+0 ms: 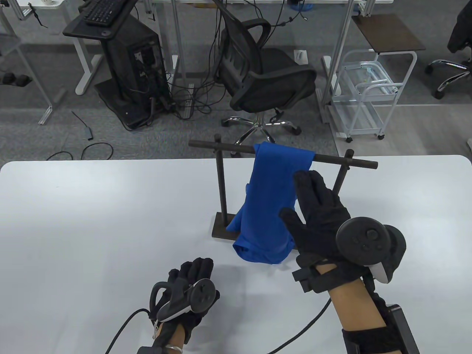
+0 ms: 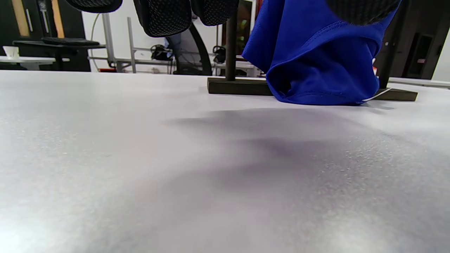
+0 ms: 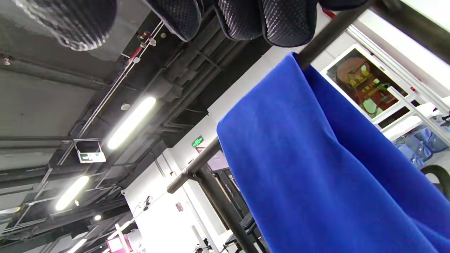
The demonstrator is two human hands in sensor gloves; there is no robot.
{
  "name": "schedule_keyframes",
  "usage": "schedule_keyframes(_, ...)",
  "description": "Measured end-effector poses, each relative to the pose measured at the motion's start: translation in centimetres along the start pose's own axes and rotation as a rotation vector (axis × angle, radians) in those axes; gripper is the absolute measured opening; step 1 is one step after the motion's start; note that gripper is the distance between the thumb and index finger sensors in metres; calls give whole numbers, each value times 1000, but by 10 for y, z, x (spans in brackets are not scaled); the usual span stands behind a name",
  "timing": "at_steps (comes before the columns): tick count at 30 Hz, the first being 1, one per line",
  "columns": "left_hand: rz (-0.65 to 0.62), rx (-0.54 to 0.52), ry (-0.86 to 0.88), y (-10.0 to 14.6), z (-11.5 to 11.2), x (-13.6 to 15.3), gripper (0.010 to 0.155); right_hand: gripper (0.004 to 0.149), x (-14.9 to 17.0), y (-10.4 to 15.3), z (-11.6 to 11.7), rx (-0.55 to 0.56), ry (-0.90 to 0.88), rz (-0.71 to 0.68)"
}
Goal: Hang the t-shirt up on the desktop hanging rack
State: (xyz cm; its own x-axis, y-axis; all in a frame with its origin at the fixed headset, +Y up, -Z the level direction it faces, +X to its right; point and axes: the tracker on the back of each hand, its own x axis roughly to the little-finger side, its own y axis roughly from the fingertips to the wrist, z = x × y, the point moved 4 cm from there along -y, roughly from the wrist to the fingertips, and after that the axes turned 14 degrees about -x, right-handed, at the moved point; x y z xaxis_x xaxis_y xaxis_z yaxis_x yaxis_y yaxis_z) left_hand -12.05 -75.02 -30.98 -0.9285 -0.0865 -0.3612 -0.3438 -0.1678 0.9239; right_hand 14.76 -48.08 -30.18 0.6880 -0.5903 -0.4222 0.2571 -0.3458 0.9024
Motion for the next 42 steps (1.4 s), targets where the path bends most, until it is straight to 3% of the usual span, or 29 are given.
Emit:
schedule_keyframes(10,-10,-54,91,-1,12,-4,86,73,33,30,50,-91,4,2)
schedule_keyframes(15,2,-49,129,-1,11,-3,86,73,48,43,65,-46,-34,-36)
schedule_keyframes(29,-19,-39,159,-1,9,-8,86,73,98,73,129,-68,-94,5)
schedule_keyframes(42,-43,-4,88,-4,-2,-12,86,75,127,82,187,-306,75,29)
